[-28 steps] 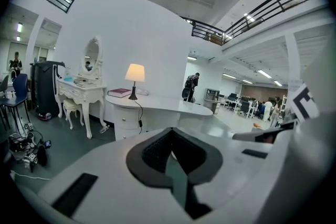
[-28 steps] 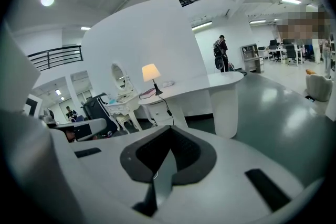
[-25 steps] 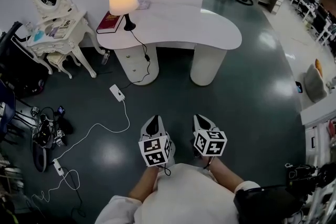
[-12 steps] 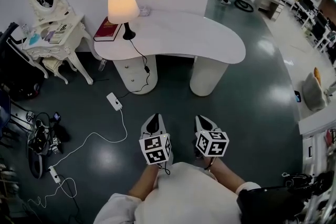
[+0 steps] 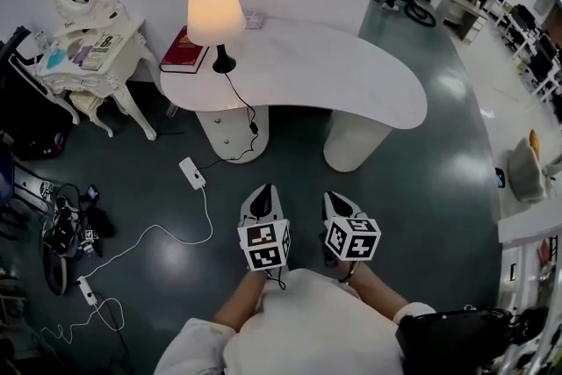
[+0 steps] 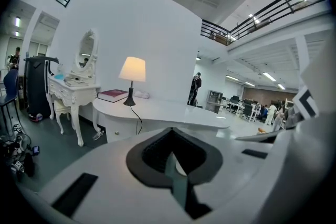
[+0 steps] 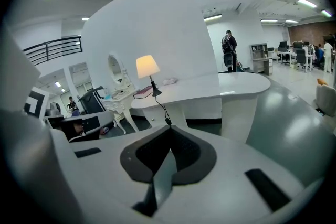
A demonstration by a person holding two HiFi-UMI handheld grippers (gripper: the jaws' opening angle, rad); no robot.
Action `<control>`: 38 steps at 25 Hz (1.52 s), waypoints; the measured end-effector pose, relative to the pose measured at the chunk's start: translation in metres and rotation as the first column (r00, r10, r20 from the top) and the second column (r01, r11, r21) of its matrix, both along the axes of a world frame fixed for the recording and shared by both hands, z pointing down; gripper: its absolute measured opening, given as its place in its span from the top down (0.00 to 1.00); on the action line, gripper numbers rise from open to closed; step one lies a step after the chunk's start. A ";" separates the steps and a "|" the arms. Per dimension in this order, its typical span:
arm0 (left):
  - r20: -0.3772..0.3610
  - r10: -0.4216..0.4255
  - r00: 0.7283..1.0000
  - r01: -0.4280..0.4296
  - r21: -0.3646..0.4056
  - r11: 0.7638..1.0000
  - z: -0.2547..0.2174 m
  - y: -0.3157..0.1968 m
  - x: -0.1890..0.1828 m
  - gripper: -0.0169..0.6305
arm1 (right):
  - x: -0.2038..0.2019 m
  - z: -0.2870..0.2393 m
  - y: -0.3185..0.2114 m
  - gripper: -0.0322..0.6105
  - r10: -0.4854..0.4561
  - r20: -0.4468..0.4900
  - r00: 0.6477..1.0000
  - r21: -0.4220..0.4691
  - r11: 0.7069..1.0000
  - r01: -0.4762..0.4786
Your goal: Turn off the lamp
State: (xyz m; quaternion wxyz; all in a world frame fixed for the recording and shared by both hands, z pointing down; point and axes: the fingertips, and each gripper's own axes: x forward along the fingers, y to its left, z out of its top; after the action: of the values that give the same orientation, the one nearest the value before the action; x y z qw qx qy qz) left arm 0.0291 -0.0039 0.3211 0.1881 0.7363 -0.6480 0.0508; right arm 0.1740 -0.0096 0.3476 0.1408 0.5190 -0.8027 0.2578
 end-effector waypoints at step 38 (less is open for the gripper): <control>-0.059 -0.217 0.974 0.209 -0.120 0.971 0.062 -0.135 -0.089 0.96 | -0.081 0.038 -0.173 0.95 -0.173 -0.049 0.984 -0.108 0.980 0.167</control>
State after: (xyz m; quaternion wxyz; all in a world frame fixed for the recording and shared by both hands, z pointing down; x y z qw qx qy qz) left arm -0.0602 -0.1392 0.3833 0.2572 0.6520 -0.7122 0.0403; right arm 0.0927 -0.1822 0.3858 0.2123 0.4477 -0.8253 0.2709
